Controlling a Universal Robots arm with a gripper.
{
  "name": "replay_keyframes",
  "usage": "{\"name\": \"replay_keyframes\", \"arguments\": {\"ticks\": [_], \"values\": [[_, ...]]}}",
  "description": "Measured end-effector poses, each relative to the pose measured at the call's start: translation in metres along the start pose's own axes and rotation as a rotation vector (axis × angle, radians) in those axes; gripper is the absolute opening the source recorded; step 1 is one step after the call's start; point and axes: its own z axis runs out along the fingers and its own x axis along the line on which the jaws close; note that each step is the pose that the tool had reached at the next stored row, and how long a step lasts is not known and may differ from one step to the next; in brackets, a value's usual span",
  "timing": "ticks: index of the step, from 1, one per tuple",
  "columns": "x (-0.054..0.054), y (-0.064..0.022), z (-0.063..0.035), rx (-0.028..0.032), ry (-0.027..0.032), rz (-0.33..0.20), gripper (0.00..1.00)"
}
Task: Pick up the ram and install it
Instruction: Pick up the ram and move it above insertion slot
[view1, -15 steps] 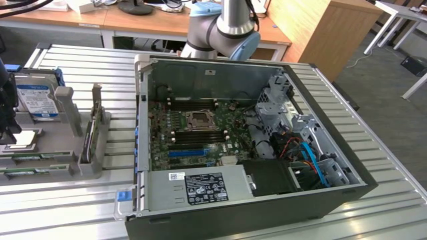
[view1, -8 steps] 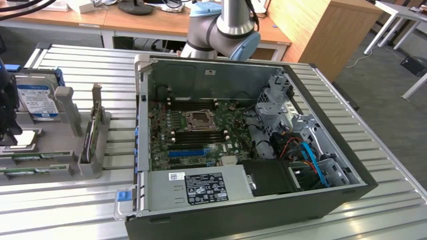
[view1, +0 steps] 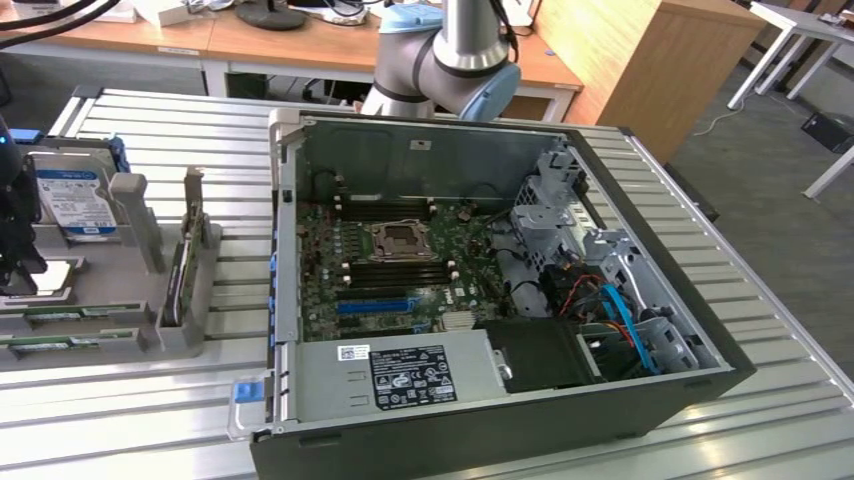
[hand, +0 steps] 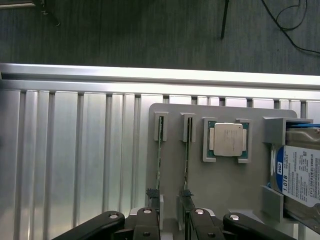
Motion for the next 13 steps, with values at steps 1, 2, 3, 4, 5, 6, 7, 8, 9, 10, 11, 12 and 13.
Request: {"name": "replay_keyframes", "arguments": {"ticks": [1,2,3,4,5,6,7,8,9,10,11,12,13], "values": [[0.0,0.0,0.0,0.0,0.0,0.0,0.3],[0.0,0.0,0.0002,0.0,0.0,0.0,0.3],[0.0,-0.0001,0.0008,0.0003,-0.0002,0.0,0.3],[0.0,-0.0001,0.0015,0.0004,-0.0003,0.0,0.3],[0.0,-0.0001,0.0023,0.0002,-0.0002,0.0,0.3],[0.0,-0.0001,0.0032,0.0001,-0.0001,0.0,0.3],[0.0001,-0.0002,0.0043,0.0003,-0.0001,0.0,0.3],[0.0001,-0.0002,0.0055,0.0003,-0.0002,0.0,0.3],[0.0001,-0.0003,0.0066,0.0002,-0.0001,0.0,0.3],[0.0001,-0.0003,0.0077,0.0002,-0.0001,0.0,0.3],[0.0002,-0.0003,0.0083,0.0002,-0.0001,0.0,0.3],[0.0002,-0.0003,0.0082,0.0001,0.0,0.0,0.3],[0.0002,-0.0004,0.0082,0.0001,0.0,0.0,0.3]]}}
